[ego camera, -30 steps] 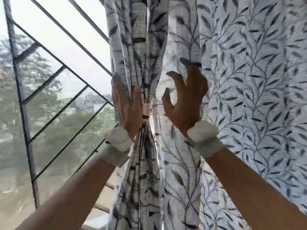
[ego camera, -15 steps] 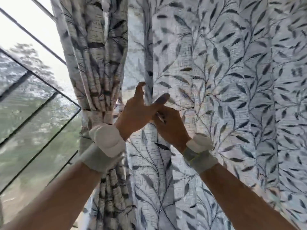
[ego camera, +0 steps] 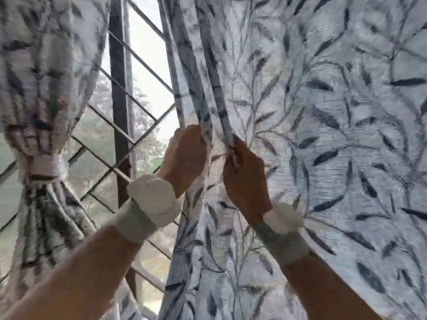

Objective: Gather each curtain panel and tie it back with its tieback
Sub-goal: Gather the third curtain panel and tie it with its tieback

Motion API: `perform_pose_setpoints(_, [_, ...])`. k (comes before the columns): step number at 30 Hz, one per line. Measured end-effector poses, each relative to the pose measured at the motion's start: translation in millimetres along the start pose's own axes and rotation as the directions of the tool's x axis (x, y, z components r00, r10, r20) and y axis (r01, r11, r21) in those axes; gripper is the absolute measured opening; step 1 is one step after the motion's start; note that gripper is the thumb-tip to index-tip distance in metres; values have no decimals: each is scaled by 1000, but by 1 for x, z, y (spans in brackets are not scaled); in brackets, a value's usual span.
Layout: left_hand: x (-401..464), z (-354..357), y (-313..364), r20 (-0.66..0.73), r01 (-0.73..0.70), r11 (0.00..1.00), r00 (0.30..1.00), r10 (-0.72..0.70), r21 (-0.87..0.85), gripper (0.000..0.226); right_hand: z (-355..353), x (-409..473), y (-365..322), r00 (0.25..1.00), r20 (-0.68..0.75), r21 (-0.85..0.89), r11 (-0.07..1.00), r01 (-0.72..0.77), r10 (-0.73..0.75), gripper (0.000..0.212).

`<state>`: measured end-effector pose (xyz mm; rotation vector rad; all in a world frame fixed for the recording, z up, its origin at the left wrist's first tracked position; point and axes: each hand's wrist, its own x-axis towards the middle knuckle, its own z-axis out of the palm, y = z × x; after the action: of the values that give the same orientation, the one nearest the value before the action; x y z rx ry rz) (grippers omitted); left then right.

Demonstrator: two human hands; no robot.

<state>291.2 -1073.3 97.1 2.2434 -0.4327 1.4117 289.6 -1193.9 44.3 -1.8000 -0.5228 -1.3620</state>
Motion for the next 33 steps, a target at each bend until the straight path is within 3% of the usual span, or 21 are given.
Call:
perform_pose_setpoints(5, [16,38,53,19,26,988,1000,-23,-154,13,-33,11,33,995,60,-37,996,76,-74,49])
perform_pose_setpoints(10, [13,82,105,141,-69,970,984,105,-234,12,-73,22,67,1000,12,-156,988,-8,10,47])
perform_pose_setpoints(13, [7,82,104,143,-23,961,988,65,-274,9,-78,13,70,990,143,-129,991,34,-15,49])
perform_pose_setpoints(15, [0,79,96,181,46,924,983,25,-379,19,-72,7,68,982,180,-131,989,73,-49,45])
perform_pose_setpoints(18, [-14,71,81,215,153,695,977,2,-703,42,-60,1,64,978,193,-189,975,117,-80,40])
perform_pose_setpoints(19, [-17,68,76,221,181,657,975,-22,-732,55,-54,-1,61,968,241,-199,972,126,-77,39])
perform_pose_setpoints(21, [-20,65,66,218,210,738,972,-87,-642,59,-45,-6,57,942,332,-163,980,117,-57,24])
perform_pose_setpoints(24, [-15,68,44,154,276,818,961,-230,-505,24,-38,-15,46,921,379,-75,989,125,-88,16])
perform_pose_setpoints(25, [-18,68,39,171,302,795,953,-248,-527,26,-39,-19,44,941,327,-61,992,108,-83,21])
perform_pose_setpoints(27, [-20,62,20,188,330,767,944,-271,-550,33,-41,-21,39,996,42,-55,995,85,-83,25])
perform_pose_setpoints(29, [-25,58,6,205,350,705,936,-286,-616,33,-48,-18,42,947,-269,-141,980,141,-175,30])
perform_pose_setpoints(30, [-27,54,0,232,355,632,934,-272,-689,30,-51,-16,45,916,-347,-179,973,144,-199,39])
perform_pose_setpoints(31, [-28,54,-1,265,364,542,930,-253,-758,32,-54,-12,50,918,-365,-158,982,104,-156,52])
perform_pose_setpoints(33, [-28,50,-6,302,361,425,932,-200,-830,48,-48,-8,53,958,-273,3,996,-86,83,83])
